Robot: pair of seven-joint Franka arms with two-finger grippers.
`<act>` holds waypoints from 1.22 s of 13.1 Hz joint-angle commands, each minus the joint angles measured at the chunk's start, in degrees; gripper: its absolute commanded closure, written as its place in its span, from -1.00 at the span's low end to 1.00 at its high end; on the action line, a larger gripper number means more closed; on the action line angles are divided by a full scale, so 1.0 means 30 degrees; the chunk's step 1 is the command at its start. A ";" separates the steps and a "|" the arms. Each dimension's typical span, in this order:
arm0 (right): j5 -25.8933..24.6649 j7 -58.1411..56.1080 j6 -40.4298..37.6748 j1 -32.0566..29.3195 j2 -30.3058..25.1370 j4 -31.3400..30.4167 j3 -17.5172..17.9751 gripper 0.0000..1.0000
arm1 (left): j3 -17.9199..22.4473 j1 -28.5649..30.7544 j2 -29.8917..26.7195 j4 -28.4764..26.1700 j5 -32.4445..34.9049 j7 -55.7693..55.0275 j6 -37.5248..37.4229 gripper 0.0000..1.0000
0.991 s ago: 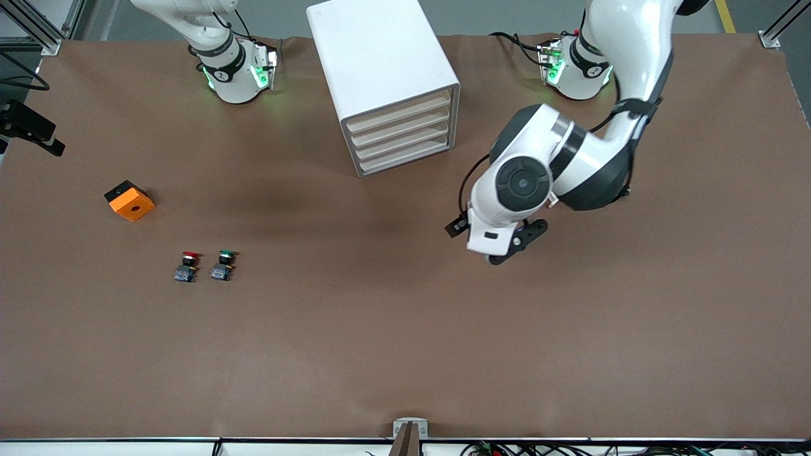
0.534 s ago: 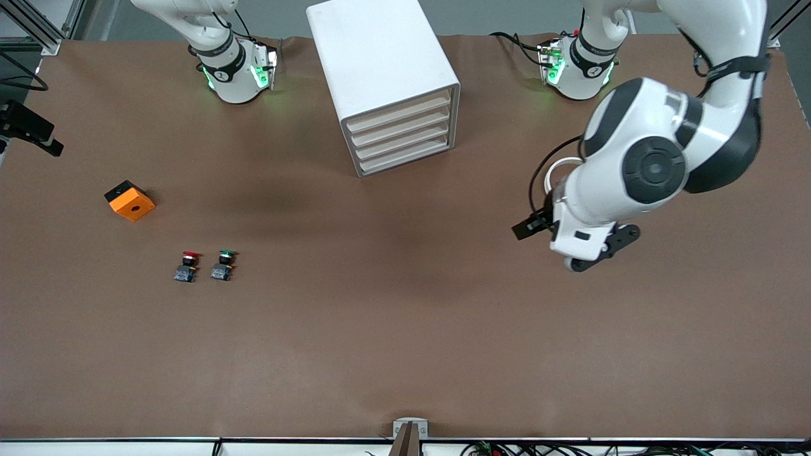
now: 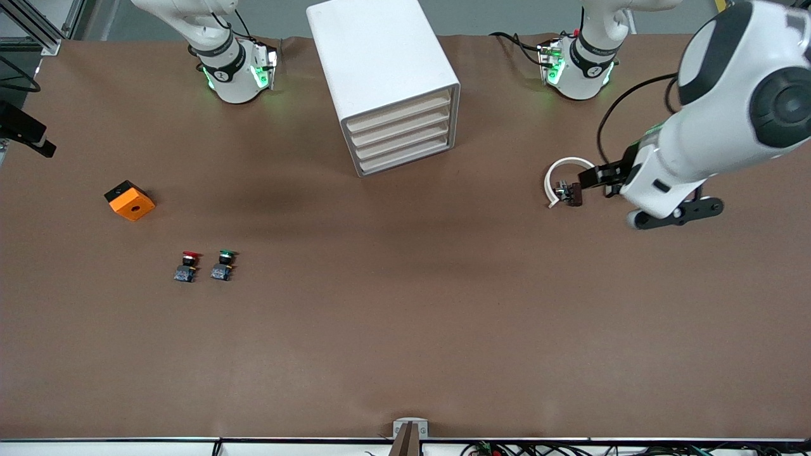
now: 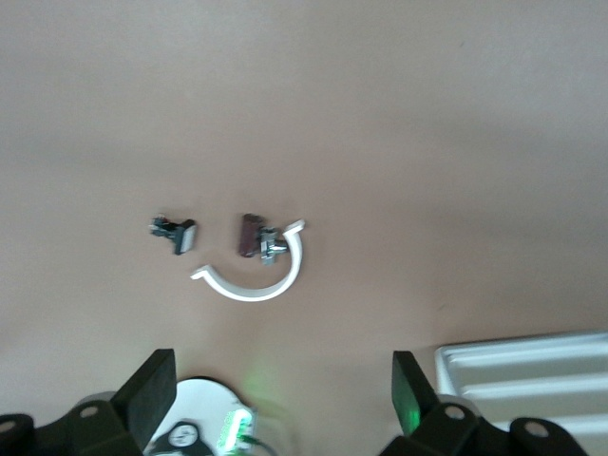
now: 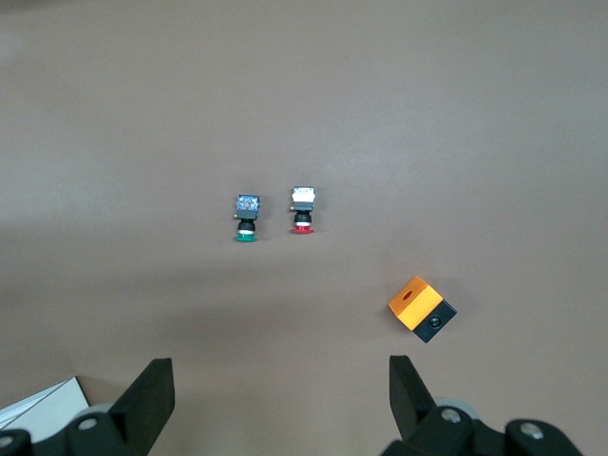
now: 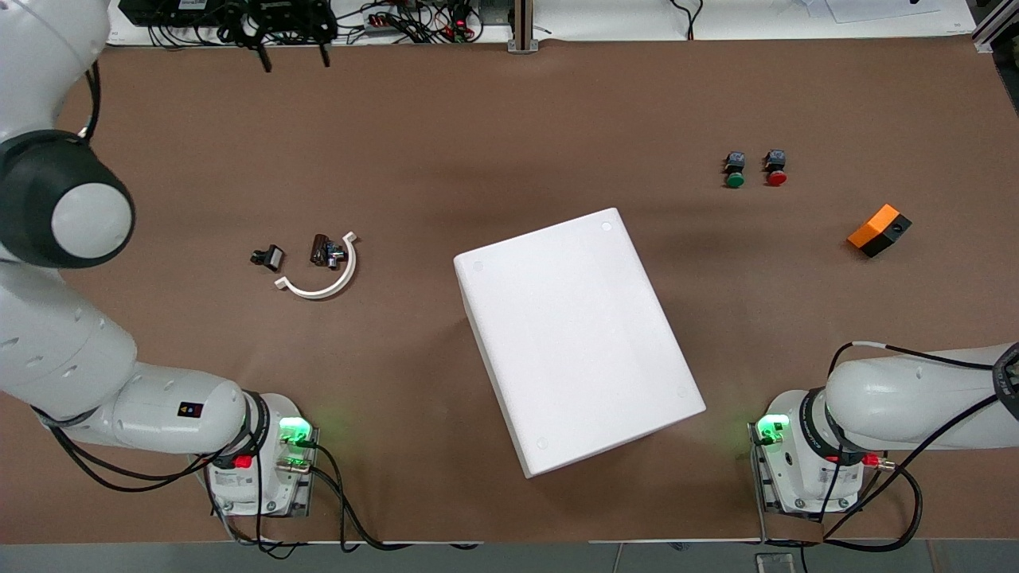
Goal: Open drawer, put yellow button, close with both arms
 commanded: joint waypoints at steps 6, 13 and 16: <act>-0.0840 0.0050 0.0553 -0.0043 -0.0564 -0.0720 0.0338 -1.00 | 0.2040 0.2102 -0.4981 -0.4705 -0.0056 0.7756 0.0634 -1.00; -0.0665 0.0108 0.0232 -0.0131 -0.0535 -0.0720 0.0251 -1.00 | 0.2394 0.2456 -0.4926 -0.4239 -0.0026 0.7937 0.2449 -1.00; -0.0605 0.0196 0.0143 -0.0131 -0.0535 -0.0721 0.0250 -1.00 | 0.2248 0.2339 -0.4573 -0.3594 -0.0026 0.7733 0.2598 -1.00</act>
